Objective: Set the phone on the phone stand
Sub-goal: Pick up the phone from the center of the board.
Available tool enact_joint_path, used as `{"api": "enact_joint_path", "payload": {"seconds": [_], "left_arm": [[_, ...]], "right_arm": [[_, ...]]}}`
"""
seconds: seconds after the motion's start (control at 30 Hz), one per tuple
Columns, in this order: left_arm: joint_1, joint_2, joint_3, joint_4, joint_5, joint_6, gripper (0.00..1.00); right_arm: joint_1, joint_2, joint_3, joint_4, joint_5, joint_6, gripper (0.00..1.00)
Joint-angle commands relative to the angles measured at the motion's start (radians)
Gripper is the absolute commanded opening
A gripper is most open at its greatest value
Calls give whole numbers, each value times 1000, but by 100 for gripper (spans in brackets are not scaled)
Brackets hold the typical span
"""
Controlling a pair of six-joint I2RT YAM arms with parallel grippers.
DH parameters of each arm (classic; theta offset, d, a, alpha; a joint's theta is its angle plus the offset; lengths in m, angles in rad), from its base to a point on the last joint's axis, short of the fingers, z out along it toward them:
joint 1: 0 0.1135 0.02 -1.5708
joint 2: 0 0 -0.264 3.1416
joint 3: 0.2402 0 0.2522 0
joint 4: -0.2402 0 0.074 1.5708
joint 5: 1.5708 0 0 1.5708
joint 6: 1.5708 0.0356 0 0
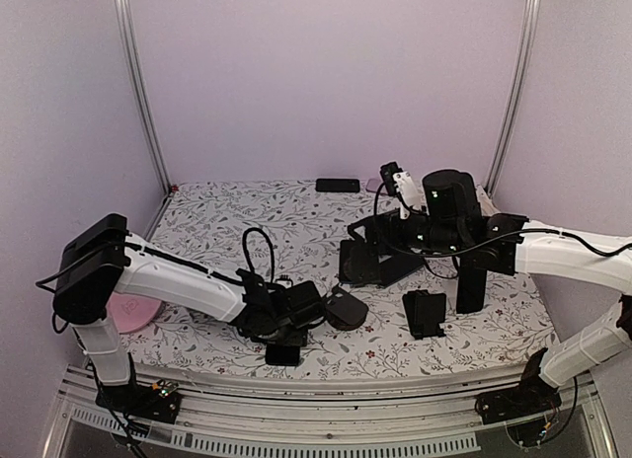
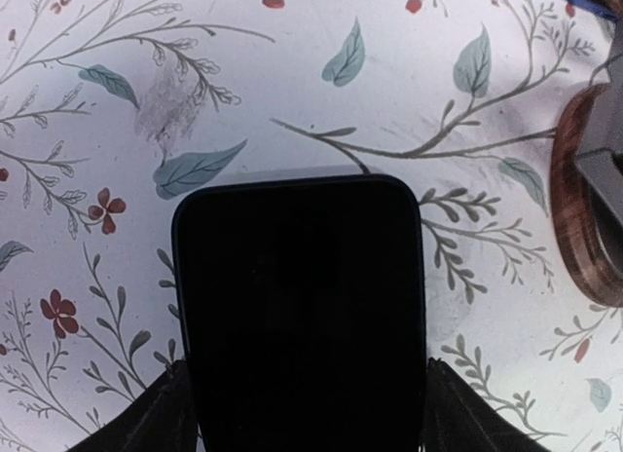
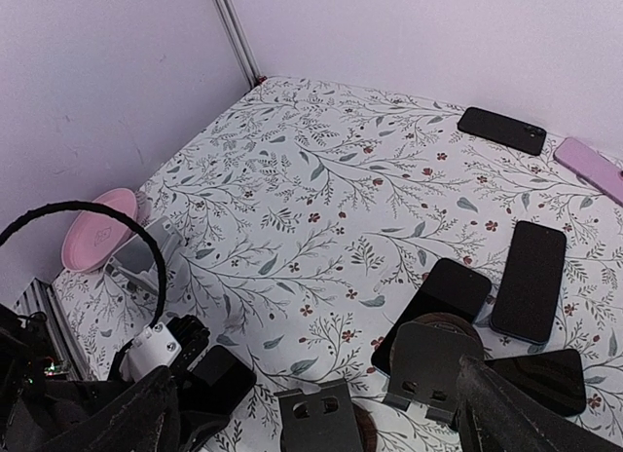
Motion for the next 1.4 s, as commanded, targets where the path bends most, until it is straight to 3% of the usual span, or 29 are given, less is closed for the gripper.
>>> {"api": "enact_joint_path", "payload": {"seconds": [0.0,0.23,0.6,1.37], "left_arm": [[-4,46,-52,24,56,-12,64],[20,2,-80,96,1,44,51],[71,-60,-116,210,-95,166,52],[104,-180,-200,396,-147,312,52]], "right_arm": [[-1,21,-6,45,-54,9,99],[0,68,12,77,-137,52,99],[-1,167,58,139,-238,126,99],[-1,338,152,179,-352,222,99]]}}
